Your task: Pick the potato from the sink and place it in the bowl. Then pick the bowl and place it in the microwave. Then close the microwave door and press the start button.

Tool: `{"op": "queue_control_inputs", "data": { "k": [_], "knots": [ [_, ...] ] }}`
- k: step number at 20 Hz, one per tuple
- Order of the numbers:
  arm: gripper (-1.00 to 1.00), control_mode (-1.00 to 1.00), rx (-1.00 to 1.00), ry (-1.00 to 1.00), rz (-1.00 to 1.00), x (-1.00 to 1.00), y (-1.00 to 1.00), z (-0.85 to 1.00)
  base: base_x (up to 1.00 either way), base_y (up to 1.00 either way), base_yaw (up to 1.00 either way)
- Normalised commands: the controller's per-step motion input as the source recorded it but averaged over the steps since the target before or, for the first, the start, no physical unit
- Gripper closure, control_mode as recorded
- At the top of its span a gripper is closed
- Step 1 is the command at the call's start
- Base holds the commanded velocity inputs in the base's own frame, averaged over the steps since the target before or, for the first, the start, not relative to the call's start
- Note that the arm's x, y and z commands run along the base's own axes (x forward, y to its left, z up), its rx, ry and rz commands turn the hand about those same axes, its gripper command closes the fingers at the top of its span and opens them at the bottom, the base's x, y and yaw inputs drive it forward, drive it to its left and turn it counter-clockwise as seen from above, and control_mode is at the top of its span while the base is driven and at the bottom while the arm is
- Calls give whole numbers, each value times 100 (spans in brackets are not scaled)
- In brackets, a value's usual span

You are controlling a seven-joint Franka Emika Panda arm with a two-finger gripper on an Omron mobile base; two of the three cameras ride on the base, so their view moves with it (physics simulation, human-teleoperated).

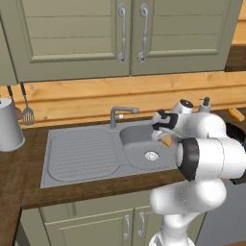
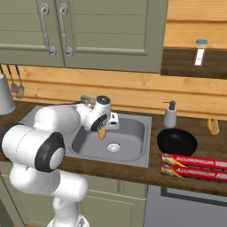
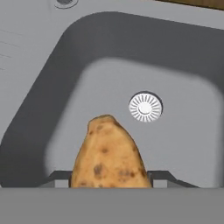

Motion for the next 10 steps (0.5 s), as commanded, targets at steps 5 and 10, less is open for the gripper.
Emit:
{"op": "queue_control_inputs", "data": {
  "k": [5, 10],
  "knots": [
    [100, -100, -15, 2, -16, -35, -35, 87, 0, 0, 0],
    [100, -100, -23, 0, -25, -43, -34, 54, 0, 0, 0]
  ]
}}
